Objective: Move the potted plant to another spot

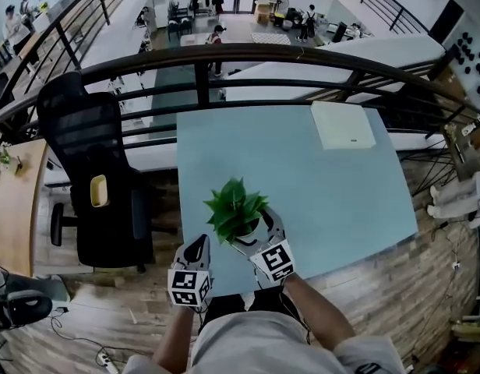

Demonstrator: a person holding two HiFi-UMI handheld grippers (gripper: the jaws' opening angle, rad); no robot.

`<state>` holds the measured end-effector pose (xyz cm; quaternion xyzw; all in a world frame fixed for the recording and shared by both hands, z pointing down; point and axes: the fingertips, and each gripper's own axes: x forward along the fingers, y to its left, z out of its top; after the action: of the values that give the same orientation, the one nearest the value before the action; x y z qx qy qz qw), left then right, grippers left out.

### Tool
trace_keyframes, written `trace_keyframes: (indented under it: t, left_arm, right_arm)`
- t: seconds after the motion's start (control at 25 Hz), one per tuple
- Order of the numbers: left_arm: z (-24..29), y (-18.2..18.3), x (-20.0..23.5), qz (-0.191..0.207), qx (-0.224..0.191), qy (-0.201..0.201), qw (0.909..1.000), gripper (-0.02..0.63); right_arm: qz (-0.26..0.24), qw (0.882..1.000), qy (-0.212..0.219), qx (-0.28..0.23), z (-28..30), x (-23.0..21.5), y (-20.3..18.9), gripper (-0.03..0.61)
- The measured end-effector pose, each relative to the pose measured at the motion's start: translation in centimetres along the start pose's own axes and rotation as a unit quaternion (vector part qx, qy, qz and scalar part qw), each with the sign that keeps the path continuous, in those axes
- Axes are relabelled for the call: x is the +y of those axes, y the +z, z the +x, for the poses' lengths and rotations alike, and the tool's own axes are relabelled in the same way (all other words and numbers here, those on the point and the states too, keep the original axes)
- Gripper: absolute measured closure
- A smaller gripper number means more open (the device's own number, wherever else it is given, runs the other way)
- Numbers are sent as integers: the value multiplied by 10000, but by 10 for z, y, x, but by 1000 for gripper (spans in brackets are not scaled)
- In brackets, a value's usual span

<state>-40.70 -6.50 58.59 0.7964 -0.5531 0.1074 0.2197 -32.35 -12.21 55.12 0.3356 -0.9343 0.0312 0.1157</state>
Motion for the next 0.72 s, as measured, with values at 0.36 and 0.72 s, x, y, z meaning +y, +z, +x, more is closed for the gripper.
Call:
trace_keyframes:
  t: [0.36, 0.72]
  left_arm:
    - [13, 25, -22, 49, -210, 408, 9989, 601]
    - [43, 52, -74, -20, -405, 956, 9946, 601]
  right_arm:
    - [-139, 9984, 352, -431, -3, -29, 27, 64]
    - [-240, 9926, 911, -764, -31, -88, 59, 64]
